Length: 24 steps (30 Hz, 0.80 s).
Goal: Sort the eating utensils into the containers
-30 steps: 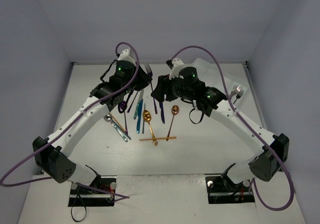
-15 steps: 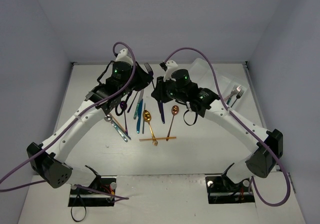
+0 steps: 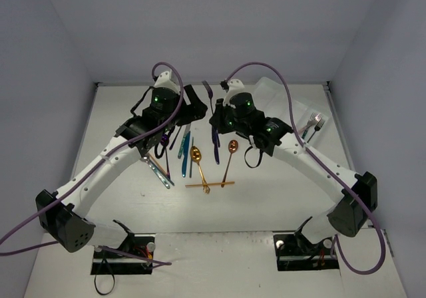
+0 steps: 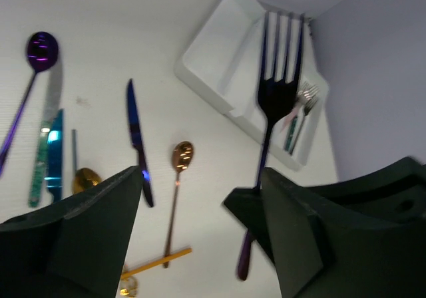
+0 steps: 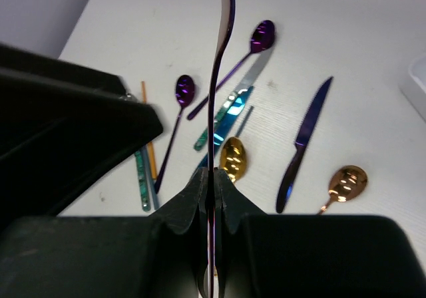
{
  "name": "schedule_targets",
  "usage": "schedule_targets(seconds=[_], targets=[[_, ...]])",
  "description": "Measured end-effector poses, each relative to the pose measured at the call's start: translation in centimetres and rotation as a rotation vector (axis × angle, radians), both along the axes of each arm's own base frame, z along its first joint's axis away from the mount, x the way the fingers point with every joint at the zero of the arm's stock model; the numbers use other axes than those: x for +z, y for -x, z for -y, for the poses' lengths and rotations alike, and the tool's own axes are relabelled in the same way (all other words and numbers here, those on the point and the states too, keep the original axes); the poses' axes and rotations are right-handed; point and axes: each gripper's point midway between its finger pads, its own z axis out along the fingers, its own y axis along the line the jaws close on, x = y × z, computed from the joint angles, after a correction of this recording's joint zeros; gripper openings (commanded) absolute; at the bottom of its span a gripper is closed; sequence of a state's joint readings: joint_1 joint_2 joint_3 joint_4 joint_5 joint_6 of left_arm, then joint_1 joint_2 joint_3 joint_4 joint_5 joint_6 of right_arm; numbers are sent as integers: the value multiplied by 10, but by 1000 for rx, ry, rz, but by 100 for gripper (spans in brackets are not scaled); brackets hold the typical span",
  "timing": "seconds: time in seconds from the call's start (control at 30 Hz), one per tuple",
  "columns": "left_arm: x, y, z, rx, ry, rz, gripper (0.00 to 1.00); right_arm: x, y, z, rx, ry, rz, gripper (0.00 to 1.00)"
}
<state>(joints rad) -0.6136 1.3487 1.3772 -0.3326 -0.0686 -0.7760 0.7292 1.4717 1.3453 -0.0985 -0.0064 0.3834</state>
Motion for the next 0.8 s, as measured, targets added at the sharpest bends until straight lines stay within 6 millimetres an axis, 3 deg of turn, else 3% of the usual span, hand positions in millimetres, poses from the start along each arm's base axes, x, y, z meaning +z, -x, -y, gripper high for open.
schedule_targets(seconds=[0.13,0.37,0.47,0.63,0.8], targets=[[-14,7,-28,61,-119,-5,77,-24,-27,49,-176,15,-51,0],[-19,37,-87,159,-291,24,80,-76,-80,210,-661,118,-162,0],[-30,55,-112,188,-354,13,83,-98,-90,263,-812,159,-208,0],[-57,82,-143,210,-437,-34,84,-150,-95,323,-968,240,-325,0],[-71,97,-159,215,-485,-70,84,-193,-101,362,-1047,279,-432,0]])
